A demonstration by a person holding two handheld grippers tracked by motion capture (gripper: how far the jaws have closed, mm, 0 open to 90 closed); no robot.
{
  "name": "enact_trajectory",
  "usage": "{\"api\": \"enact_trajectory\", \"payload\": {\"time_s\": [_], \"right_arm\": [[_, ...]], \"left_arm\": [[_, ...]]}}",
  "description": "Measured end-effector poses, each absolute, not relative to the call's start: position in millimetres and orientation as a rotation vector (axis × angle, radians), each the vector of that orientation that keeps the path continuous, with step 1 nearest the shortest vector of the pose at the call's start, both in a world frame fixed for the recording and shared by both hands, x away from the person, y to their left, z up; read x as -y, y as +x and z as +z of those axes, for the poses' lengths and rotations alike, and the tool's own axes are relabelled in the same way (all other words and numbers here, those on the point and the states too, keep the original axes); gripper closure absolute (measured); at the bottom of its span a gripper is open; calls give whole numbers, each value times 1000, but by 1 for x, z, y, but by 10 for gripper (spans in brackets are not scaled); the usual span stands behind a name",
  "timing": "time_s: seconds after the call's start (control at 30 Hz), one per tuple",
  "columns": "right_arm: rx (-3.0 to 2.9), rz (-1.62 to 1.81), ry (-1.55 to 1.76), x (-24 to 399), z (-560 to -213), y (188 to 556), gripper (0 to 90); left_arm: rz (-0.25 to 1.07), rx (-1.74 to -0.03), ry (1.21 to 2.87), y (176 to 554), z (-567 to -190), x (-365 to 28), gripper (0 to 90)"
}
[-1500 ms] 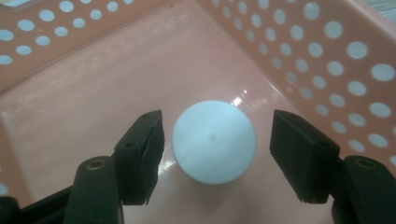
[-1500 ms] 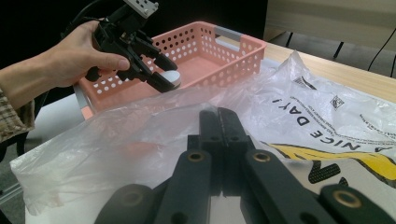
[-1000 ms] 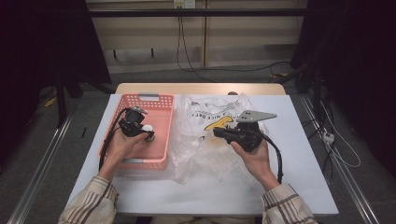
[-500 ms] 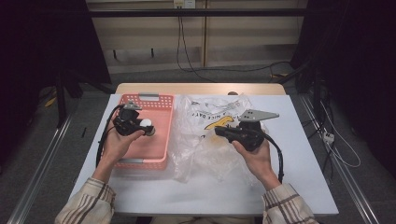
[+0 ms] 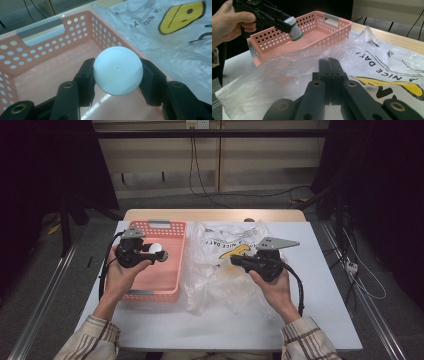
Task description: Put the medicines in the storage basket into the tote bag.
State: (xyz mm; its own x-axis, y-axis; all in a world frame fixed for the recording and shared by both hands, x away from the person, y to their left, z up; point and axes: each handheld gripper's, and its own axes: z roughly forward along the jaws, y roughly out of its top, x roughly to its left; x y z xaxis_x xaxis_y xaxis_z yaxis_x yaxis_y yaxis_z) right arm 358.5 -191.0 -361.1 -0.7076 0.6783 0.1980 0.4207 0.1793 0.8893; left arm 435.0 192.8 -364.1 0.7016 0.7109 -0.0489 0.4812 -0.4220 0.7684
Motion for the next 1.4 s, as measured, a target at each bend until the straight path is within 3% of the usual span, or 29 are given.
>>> {"api": "enact_trajectory", "payload": {"time_s": [0.23, 1.0, 1.4], "right_arm": [[-2218, 1545, 1060, 190, -362, 360, 900], [-2232, 1537, 1063, 187, -364, 362, 900], [-2241, 1533, 1065, 186, -367, 362, 900]], "left_arm": [[290, -854, 2037, 421, -354, -187, 509], [272, -620, 2002, 364, -318, -130, 509], [230, -537, 2032, 345, -319, -104, 508]]}}
